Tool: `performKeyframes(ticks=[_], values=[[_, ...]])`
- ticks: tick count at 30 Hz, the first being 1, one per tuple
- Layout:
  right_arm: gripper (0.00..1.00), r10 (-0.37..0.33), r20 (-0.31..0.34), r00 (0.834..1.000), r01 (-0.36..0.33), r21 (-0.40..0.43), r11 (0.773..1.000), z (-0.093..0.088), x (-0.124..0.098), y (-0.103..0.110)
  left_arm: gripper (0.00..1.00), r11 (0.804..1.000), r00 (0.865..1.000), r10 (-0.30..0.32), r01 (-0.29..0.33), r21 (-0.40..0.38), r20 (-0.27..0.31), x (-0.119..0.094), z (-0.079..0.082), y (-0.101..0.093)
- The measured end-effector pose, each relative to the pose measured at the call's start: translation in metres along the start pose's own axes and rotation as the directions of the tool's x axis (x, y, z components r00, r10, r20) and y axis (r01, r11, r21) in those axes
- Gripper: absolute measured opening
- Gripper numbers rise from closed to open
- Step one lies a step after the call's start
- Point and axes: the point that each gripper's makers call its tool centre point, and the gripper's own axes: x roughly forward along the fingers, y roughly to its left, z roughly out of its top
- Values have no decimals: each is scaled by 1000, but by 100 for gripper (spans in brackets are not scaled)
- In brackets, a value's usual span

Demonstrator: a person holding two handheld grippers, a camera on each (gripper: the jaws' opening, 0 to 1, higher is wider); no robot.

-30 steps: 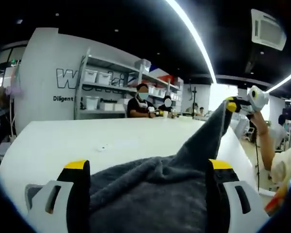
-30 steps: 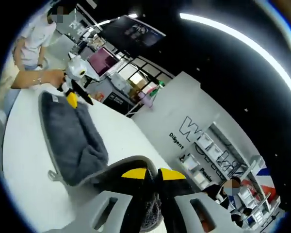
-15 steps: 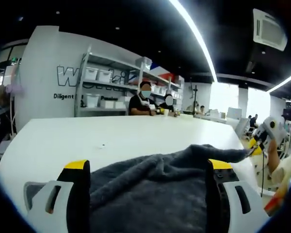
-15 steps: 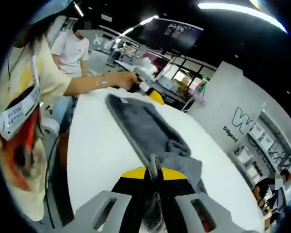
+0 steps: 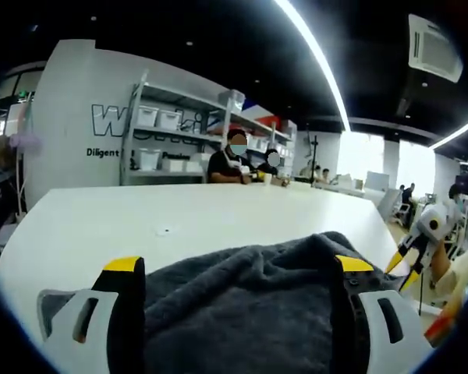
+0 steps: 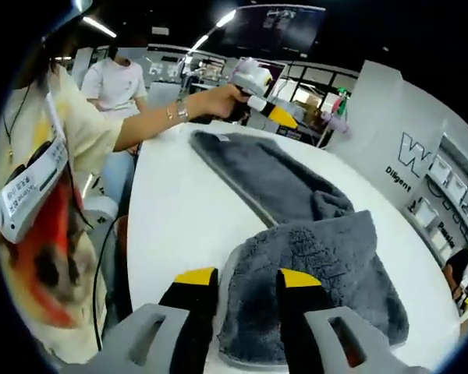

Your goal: Fold the towel on the table until its edges align and the towel forms a compact rectangular stack.

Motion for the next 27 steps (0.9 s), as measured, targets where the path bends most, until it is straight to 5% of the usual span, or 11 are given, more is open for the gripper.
performKeyframes(ticks=[7,10,17,22,26,27], values=[[59,-15,90,996,8,75,997,17,-18,-7,97,1000,1000,-2,2,-2,1,-1,1,-1],[79,-64,129,990,48,124,991,23,-28,-22,97,1000,1000,-3,3,-2,1,-1,2,-1],[98,-172,130,976,143,210,967,14,-46,-62,97,1000,1000,-6,6,-4,2,1,4,1],[99,-288,108,952,234,350,907,-11,-59,-105,97,1000,1000,-7,7,-5,-2,2,4,1],[98,-368,81,926,287,482,828,-35,-70,-134,97,1000,1000,-7,7,-4,-4,2,4,2],[93,-389,50,920,306,525,794,-48,-74,-143,97,1000,1000,-6,6,-4,-6,2,3,2]])
